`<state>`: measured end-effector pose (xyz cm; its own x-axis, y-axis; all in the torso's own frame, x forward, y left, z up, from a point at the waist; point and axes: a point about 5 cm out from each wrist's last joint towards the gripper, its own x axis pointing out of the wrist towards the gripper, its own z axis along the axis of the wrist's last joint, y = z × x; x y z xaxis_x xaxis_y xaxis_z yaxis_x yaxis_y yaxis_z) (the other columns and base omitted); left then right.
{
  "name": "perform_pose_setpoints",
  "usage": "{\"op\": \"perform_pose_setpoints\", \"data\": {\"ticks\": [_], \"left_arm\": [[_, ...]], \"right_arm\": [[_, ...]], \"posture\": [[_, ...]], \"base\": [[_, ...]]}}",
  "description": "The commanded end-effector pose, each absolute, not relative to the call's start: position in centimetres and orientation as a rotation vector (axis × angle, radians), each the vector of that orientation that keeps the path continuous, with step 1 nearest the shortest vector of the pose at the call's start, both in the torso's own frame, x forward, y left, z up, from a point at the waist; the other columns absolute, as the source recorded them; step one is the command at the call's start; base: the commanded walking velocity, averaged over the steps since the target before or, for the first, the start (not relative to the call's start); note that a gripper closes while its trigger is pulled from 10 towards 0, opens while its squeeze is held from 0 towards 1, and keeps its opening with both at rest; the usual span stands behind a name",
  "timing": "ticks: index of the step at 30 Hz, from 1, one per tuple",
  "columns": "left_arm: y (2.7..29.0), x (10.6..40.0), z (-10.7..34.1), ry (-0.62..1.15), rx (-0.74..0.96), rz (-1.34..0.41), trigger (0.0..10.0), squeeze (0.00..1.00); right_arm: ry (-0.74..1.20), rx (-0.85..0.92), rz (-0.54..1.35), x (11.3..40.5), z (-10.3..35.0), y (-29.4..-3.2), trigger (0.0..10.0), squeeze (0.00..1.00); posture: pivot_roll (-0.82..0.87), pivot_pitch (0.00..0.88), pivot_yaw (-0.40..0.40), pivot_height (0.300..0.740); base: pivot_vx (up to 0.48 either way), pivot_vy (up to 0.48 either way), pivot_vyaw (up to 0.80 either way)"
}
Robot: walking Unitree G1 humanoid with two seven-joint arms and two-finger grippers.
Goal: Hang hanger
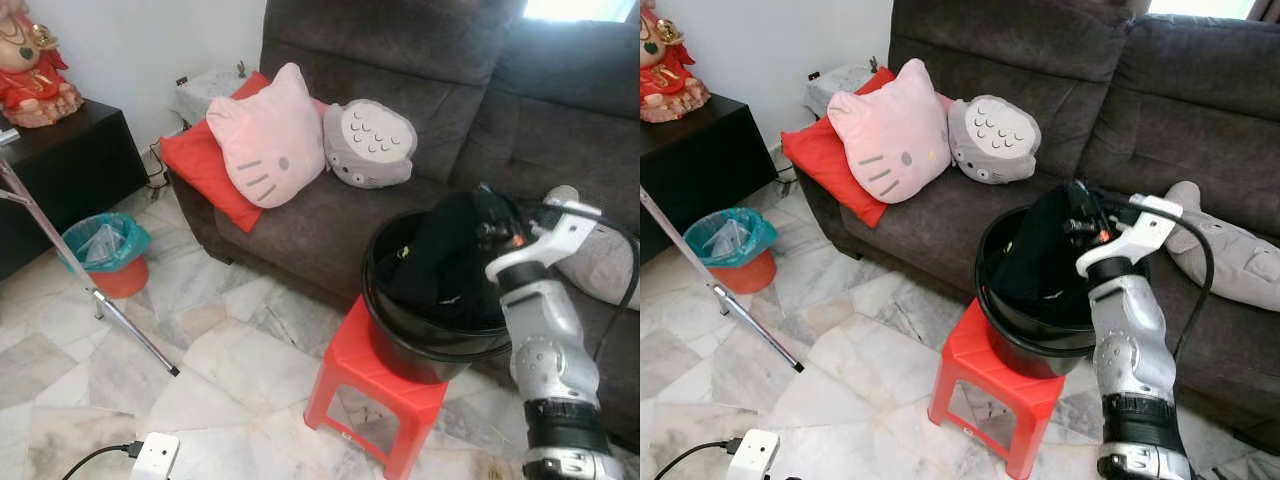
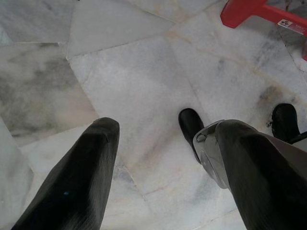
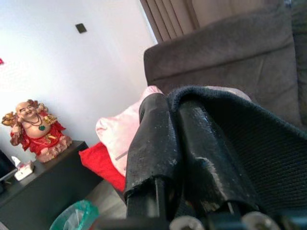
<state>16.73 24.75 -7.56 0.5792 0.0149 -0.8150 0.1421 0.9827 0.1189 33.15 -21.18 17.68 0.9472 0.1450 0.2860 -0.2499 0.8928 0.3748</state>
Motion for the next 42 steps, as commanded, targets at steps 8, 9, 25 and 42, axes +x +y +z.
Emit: {"op": "perform_pose_setpoints", "data": {"ticks": [8,9,25,42], "left_arm": [[24.9,16.3,-7.7,0.964,0.173,-0.071,10.0,0.0],[24.9,16.3,-7.7,0.964,0.172,-0.072,10.0,0.0],[24.8,16.1,-7.8,0.967,0.179,-0.09,10.0,0.0],[24.8,16.2,-7.8,0.964,0.182,-0.086,10.0,0.0]], "right_arm": [[-0.26,0.414,0.244,31.0,18.0,-20.0,0.0,0.0],[-0.239,0.419,0.246,30.4,17.4,-19.7,0.0,0.0],[0.049,0.512,-0.011,27.2,10.0,-20.1,4.2,0.0],[0.15,0.303,0.239,24.8,9.7,-17.9,10.0,0.0]], "posture": [[-0.23,0.0,-0.004,0.74],[-0.23,0.0,-0.008,0.74],[-0.24,0.0,-0.012,0.74],[-0.25,0.0,-0.02,0.74]], "base": [[0.0,0.0,0.0],[0.0,0.0,0.0],[0.0,0.0,0.0],[0.0,0.0,0.0]]}}
